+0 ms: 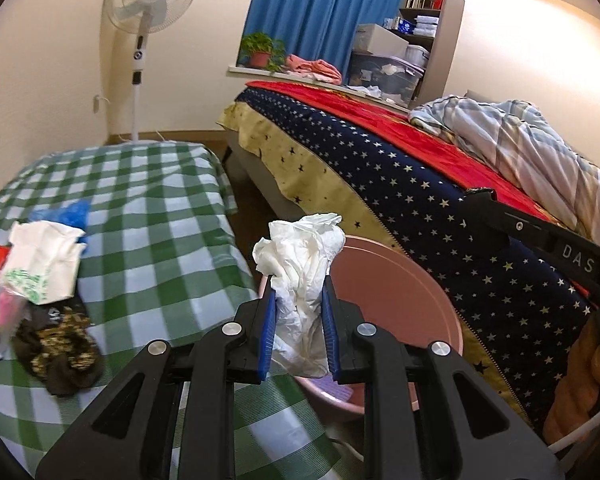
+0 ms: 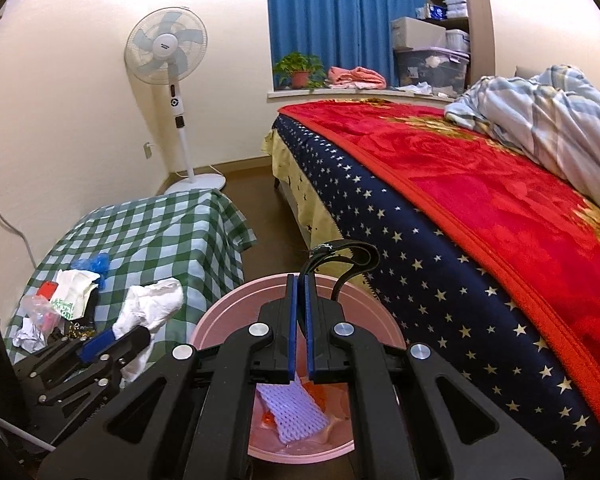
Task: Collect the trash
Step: 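Carry the tissue and cloth over the pink bin and release both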
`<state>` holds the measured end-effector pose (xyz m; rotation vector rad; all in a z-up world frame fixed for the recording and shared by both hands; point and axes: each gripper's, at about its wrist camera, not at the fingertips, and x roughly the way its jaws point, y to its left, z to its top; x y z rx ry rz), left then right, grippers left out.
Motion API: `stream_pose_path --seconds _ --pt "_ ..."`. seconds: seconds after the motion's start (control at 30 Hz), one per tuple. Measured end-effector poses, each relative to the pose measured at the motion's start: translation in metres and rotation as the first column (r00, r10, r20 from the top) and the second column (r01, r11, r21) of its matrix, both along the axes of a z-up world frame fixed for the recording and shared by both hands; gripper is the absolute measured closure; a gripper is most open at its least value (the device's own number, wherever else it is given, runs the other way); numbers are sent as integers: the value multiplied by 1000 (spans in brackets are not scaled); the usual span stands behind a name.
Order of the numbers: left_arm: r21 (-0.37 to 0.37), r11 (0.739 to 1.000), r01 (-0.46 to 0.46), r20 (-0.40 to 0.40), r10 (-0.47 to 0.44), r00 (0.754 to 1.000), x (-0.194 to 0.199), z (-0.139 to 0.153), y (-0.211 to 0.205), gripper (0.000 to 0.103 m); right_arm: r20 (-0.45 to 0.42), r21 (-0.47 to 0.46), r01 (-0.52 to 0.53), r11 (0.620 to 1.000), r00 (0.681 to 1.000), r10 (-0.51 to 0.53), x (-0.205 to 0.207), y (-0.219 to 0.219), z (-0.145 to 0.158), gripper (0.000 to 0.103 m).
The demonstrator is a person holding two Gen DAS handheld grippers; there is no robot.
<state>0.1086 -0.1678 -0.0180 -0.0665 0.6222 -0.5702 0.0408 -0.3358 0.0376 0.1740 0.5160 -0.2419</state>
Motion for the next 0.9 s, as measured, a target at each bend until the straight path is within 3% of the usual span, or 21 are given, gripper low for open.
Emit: stream_pose_path --seconds 0.4,0.5,0.57,0.6,0.63,0.9 --pt "-18 999 33 -40 -34 999 16 -8 -24 82 -24 35 15 999 1000 -14 7 -14 -7 99" --pt "-22 999 45 -50 -46 998 18 -10 -31 80 -34 63 10 998 999 -8 10 -17 -10 93" --pt "-35 998 51 -75 -53 996 21 -14 -32 67 -41 76 25 997 999 -22 11 -19 -12 78" --pt "-41 998 50 -83 -54 995 22 -15 -32 64 -39 82 36 996 999 -33 10 -21 -12 63" --pt "-47 998 47 -88 -51 995 23 -15 -30 59 -36 85 44 995 999 -41 10 -22 -12 58" --pt "-49 999 22 -85 -26 996 17 -8 -18 59 -19 93 39 995 999 -38 6 -21 -9 58"
